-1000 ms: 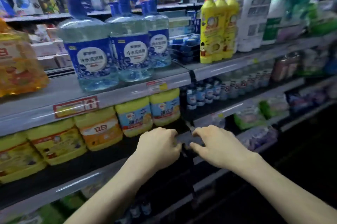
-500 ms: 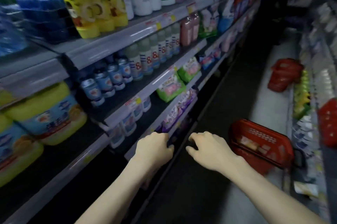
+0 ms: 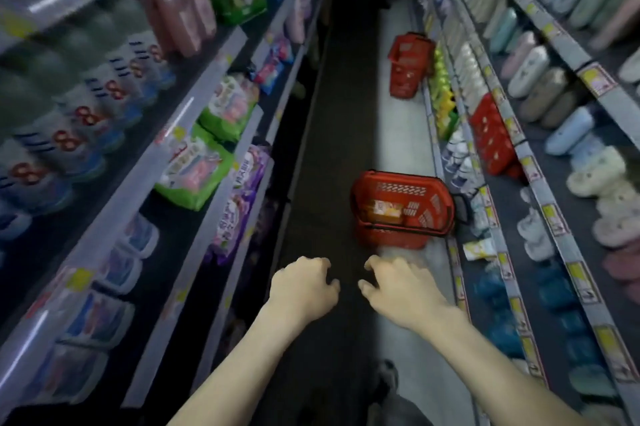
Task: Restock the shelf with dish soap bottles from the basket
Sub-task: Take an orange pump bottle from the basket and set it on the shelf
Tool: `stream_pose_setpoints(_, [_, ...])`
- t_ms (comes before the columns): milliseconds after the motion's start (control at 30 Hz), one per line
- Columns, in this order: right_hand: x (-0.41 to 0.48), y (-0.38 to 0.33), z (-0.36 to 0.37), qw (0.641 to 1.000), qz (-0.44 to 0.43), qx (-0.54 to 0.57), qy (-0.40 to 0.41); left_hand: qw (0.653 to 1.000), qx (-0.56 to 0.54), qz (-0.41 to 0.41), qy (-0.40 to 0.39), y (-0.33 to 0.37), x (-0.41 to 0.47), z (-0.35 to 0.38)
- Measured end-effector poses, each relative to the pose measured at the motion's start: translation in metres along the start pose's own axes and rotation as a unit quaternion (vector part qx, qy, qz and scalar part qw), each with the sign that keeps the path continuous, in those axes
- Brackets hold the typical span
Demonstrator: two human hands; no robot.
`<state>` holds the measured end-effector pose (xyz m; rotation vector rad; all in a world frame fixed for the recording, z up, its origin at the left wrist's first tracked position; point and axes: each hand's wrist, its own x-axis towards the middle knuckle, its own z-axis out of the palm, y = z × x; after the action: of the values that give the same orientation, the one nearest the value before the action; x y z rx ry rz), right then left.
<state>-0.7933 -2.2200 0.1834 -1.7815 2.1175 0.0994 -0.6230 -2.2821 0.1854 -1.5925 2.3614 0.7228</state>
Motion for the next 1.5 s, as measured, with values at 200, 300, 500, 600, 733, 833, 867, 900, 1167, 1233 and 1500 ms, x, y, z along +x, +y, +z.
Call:
stream_pose_setpoints(200, [0.058, 0.071, 0.003, 0.998, 0.042, 0.019, -0.041, 0.998, 0.02, 0.012, -0.056, 0.055, 0.088, 0.016])
stream_pose_setpoints(300, [0.092, 0.114, -0.004, 0.997, 0.048, 0.03, -0.053, 0.997, 0.031, 0.008, -0.068, 0.085, 0.133, 0.018])
stream_pose_setpoints(500, [0.16, 0.183, -0.017, 0.995, 0.048, 0.037, -0.085, 0.997, 0.019, -0.01, -0.076, 0.137, 0.211, 0.019])
stream_pose_setpoints(600, [0.191, 0.206, -0.014, 0.993, 0.052, 0.037, -0.1, 0.996, 0.006, -0.024, -0.091, 0.148, 0.245, 0.024])
stream_pose_setpoints(733, [0.236, 0.227, -0.009, 0.989, 0.048, 0.032, -0.138, 0.992, -0.005, -0.045, -0.121, 0.153, 0.29, 0.03])
stream_pose_setpoints(833, [0.275, 0.238, -0.006, 0.986, 0.043, 0.025, -0.159, 0.989, -0.006, -0.051, -0.142, 0.149, 0.329, 0.032])
stream_pose_setpoints(867, [0.289, 0.241, -0.005, 0.985, 0.043, 0.022, -0.165, 0.988, -0.007, -0.052, -0.148, 0.148, 0.344, 0.032])
stream_pose_setpoints(900, [0.303, 0.242, -0.004, 0.984, 0.043, 0.02, -0.17, 0.987, -0.008, -0.051, -0.152, 0.146, 0.359, 0.031])
stream_pose_setpoints(1167, [0.419, 0.248, -0.013, 0.978, 0.045, 0.017, -0.205, 0.98, -0.028, -0.056, -0.188, 0.136, 0.47, 0.018])
stream_pose_setpoints(1233, [0.443, 0.25, -0.013, 0.976, 0.042, 0.004, -0.212, 0.978, -0.033, -0.055, -0.201, 0.135, 0.492, 0.013])
stream_pose_setpoints(1500, [0.516, 0.277, -0.001, 0.962, 0.076, 0.02, -0.263, 0.969, -0.035, -0.069, -0.235, 0.122, 0.574, 0.018])
